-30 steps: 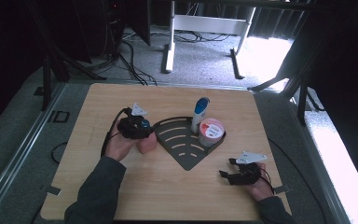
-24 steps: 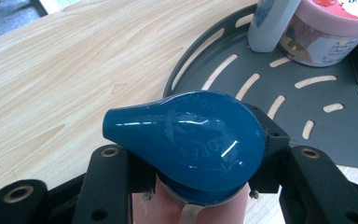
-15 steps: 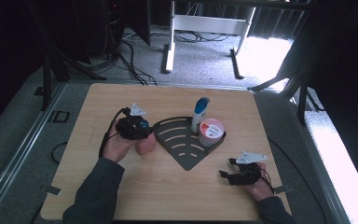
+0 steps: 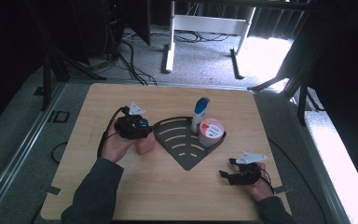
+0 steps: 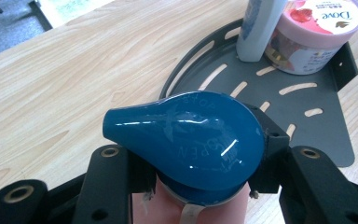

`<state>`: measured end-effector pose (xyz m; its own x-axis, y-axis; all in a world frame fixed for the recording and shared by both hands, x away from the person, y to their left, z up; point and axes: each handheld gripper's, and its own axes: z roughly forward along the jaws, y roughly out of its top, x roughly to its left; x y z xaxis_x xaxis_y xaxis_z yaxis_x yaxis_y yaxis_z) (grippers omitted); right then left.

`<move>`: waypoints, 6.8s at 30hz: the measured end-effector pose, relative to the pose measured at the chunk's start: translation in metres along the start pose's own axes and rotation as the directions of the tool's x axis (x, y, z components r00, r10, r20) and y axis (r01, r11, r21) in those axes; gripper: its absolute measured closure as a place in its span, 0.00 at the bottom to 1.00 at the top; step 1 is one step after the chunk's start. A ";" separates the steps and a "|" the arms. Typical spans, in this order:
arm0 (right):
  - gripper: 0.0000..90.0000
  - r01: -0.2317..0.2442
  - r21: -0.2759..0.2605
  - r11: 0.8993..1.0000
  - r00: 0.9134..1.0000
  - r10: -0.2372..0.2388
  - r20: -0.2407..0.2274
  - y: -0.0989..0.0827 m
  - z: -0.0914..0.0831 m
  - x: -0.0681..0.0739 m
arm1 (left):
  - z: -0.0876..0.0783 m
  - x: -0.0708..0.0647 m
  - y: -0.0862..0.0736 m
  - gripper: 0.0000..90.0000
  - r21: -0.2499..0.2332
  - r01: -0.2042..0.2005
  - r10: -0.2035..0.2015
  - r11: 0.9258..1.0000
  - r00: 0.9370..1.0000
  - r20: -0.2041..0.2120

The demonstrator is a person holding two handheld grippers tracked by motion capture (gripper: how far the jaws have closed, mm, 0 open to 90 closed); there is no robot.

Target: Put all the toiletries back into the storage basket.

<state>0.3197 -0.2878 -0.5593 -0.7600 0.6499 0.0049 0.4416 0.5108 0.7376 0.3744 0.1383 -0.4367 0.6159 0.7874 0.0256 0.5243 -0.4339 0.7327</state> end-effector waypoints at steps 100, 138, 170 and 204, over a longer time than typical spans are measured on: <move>0.32 0.005 0.000 1.000 1.000 -0.005 -0.004 0.001 0.000 -0.001 | 0.025 -0.037 0.069 0.59 -0.024 -0.061 0.063 0.998 0.996 0.060; 0.32 0.007 0.002 1.000 1.000 -0.007 -0.004 0.001 0.000 -0.001 | 0.075 -0.042 0.079 0.59 -0.014 -0.053 0.054 0.998 0.998 0.033; 0.32 0.004 0.000 1.000 1.000 -0.004 -0.006 0.001 0.000 -0.001 | 0.100 -0.048 0.100 0.59 -0.009 -0.062 0.062 0.998 0.998 0.008; 0.32 0.012 0.002 1.000 1.000 -0.012 -0.004 0.001 0.001 -0.002 | 0.124 -0.045 0.098 0.59 -0.001 0.006 -0.006 1.000 1.000 -0.019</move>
<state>0.3217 -0.2879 -0.5592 -0.7673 0.6413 -0.0011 0.4335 0.5199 0.7361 0.4707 0.0059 -0.4502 0.6016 0.7980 0.0343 0.5274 -0.4292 0.7333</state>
